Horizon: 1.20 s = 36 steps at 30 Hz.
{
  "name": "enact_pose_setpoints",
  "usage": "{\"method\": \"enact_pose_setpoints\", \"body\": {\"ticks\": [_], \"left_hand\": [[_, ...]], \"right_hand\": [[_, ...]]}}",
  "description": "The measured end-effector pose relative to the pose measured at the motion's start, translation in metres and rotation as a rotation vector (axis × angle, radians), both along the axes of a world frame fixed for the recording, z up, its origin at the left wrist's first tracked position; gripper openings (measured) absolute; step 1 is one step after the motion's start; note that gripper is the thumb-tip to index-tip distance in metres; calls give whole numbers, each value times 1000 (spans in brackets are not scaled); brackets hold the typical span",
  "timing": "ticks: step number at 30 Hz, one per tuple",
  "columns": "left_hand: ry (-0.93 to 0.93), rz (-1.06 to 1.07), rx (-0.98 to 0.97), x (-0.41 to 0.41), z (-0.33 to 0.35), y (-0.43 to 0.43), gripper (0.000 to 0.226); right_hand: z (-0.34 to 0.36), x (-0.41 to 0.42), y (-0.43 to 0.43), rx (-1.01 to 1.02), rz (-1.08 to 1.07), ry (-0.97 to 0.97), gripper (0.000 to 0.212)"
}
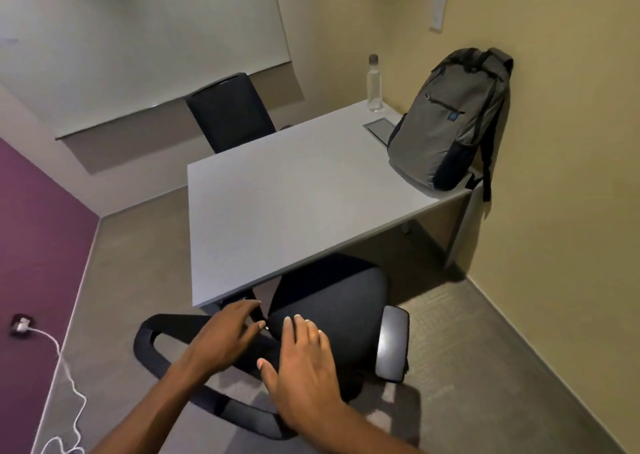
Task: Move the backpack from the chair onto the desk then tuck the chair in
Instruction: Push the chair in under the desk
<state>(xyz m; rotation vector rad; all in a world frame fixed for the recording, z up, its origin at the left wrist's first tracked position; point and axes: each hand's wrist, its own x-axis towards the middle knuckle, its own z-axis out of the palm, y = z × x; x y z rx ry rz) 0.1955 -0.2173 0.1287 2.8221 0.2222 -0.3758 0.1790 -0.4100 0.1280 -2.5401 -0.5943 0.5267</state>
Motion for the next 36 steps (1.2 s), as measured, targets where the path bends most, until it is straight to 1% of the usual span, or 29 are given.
{"method": "enact_pose_setpoints", "body": {"ticks": [4, 8, 11, 13, 16, 17, 20, 22, 25, 28, 36], "left_hand": [[22, -64, 23, -23, -7, 44, 55], [12, -142, 5, -35, -16, 88, 53], [-28, -241, 0, -47, -24, 117, 48], [-57, -301, -3, -55, -31, 135, 47], [-84, -372, 10, -65, -40, 152, 54], [-96, -393, 17, -67, -43, 155, 58], [-145, -435, 38, -70, -49, 160, 64], [-188, -440, 43, -70, -54, 162, 60], [-219, -445, 63, -68, -57, 163, 55], [-236, -452, 92, -66, -57, 161, 51], [-236, -439, 70, -67, -52, 146, 50]], "right_hand": [[-2, -22, 53, -19, -4, 30, 86], [-10, -38, 99, -56, -57, 30, 85], [-20, -50, 131, -76, -141, 24, 84], [-28, -60, 152, -98, -232, -75, 83], [-44, -73, 178, -130, -351, -106, 92], [-50, -76, 183, -149, -383, -117, 91], [-60, -81, 192, -261, -439, -159, 80], [-61, -81, 193, -318, -449, -159, 74], [-59, -80, 196, -351, -485, -174, 69], [-59, -81, 198, -359, -510, -200, 67], [-53, -82, 182, -349, -487, -263, 62]]}}
